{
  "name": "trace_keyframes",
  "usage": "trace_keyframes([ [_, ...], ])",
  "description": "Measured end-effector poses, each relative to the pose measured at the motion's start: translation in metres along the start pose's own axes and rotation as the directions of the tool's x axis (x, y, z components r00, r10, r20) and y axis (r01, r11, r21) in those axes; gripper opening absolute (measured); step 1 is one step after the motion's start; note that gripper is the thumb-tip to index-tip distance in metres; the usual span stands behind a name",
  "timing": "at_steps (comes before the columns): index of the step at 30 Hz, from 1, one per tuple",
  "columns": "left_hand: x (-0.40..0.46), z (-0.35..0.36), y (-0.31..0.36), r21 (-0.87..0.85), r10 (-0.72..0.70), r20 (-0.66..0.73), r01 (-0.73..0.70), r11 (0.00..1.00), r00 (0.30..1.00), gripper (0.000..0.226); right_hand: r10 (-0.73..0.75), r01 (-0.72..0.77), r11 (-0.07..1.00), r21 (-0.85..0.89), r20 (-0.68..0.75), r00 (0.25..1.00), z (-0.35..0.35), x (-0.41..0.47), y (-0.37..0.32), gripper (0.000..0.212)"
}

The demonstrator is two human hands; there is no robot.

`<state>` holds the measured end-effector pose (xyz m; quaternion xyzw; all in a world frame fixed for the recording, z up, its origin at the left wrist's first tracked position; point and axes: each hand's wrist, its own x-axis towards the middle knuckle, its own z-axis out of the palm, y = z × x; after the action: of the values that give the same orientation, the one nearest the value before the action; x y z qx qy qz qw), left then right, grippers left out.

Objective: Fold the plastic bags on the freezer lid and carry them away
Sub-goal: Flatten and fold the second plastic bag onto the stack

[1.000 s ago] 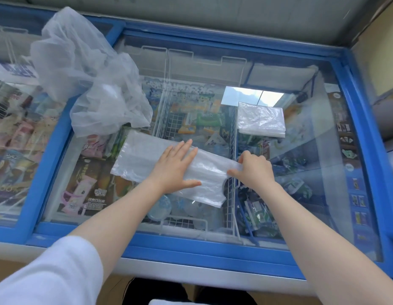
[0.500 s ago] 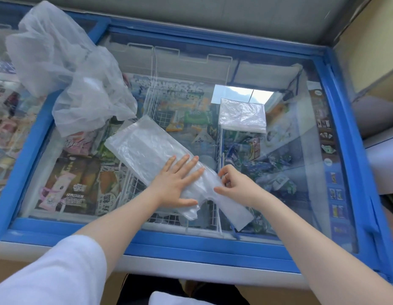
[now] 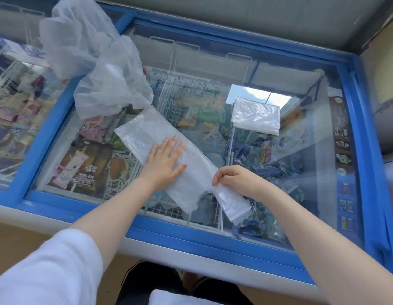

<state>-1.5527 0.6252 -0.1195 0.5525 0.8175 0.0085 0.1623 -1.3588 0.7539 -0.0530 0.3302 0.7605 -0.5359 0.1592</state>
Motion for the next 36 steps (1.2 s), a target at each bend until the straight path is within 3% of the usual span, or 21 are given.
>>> trace_keyframes([
  [3, -0.006, -0.004, 0.006, 0.051, 0.158, 0.004, -0.158, 0.986, 0.987, 0.081, 0.011, -0.138, 0.931, 0.337, 0.352, 0.936, -0.007, -0.012, -0.009, 0.031],
  [5, -0.011, 0.001, 0.008, 0.101, 0.209, 0.063, -0.215, 0.972, 0.976, 0.084, -0.049, -0.113, 0.927, 0.358, 0.413, 0.909, -0.010, -0.014, -0.014, 0.042],
  [7, -0.012, 0.006, 0.008, 0.130, 0.222, 0.117, -0.236, 0.963, 0.968, 0.088, -0.079, 0.062, 0.996, 0.066, 0.291, 0.953, -0.011, -0.013, -0.022, 0.043],
  [9, -0.010, 0.007, 0.005, 0.131, 0.235, 0.123, -0.250, 0.959, 0.964, 0.090, -0.183, 0.211, 0.941, -0.264, 0.125, 0.975, -0.011, -0.005, -0.028, 0.036],
  [10, -0.010, 0.006, 0.003, 0.127, 0.243, 0.129, -0.259, 0.958, 0.961, 0.090, -0.243, 0.250, 0.907, -0.339, 0.062, 0.968, -0.011, 0.000, -0.032, 0.031],
  [13, -0.008, 0.001, -0.007, 0.084, 0.313, 0.157, -0.328, 0.941, 0.937, 0.090, -0.410, 0.362, 0.858, -0.364, -0.060, 0.910, -0.012, 0.016, -0.041, 0.022],
  [15, -0.009, -0.007, -0.017, -0.126, 0.360, 0.070, -0.350, 0.928, 0.930, 0.092, -0.434, 0.401, 0.877, -0.264, -0.079, 0.898, -0.011, 0.030, -0.047, 0.018],
  [17, -0.010, -0.009, -0.030, -0.137, 0.383, -0.133, -0.400, 0.906, 0.914, 0.083, -0.367, 0.367, 0.930, -0.022, -0.105, 0.924, -0.005, 0.045, -0.056, 0.015],
  [19, -0.010, -0.012, -0.040, -0.002, 0.299, -0.181, -0.305, 0.952, 0.937, 0.072, -0.303, 0.317, 0.945, 0.086, -0.145, 0.942, 0.004, 0.064, -0.065, 0.028],
  [21, -0.009, -0.016, -0.047, -0.048, 0.141, -0.151, -0.150, 0.988, 0.978, 0.071, -0.242, 0.251, 0.967, 0.040, -0.152, 0.958, 0.014, 0.086, -0.074, 0.037],
  [24, -0.008, -0.020, -0.066, -0.212, 0.161, -0.163, -0.195, 0.958, 0.973, 0.050, -0.146, 0.128, 0.986, -0.104, -0.188, 0.971, 0.028, 0.117, -0.085, 0.041],
  [26, -0.008, -0.026, -0.082, -0.371, 0.085, -0.206, -0.158, 0.915, 0.975, 0.033, -0.071, 0.039, 0.992, -0.123, -0.268, 0.961, 0.035, 0.130, -0.087, 0.042],
  [31, -0.003, -0.040, -0.095, -0.473, -0.078, -0.231, -0.042, 0.880, 0.970, 0.035, 0.011, -0.121, 0.967, -0.225, -0.437, 0.900, 0.049, 0.139, -0.086, 0.041],
  [33, 0.001, -0.046, -0.089, -0.407, -0.055, -0.290, -0.071, 0.911, 0.956, 0.044, 0.038, -0.197, 0.943, -0.269, -0.500, 0.865, 0.055, 0.140, -0.086, 0.040],
  [36, 0.011, -0.043, -0.080, -0.130, 0.188, -0.412, -0.262, 0.956, 0.892, 0.036, 0.067, -0.260, 0.930, -0.261, -0.574, 0.816, 0.064, 0.143, -0.084, 0.040],
])
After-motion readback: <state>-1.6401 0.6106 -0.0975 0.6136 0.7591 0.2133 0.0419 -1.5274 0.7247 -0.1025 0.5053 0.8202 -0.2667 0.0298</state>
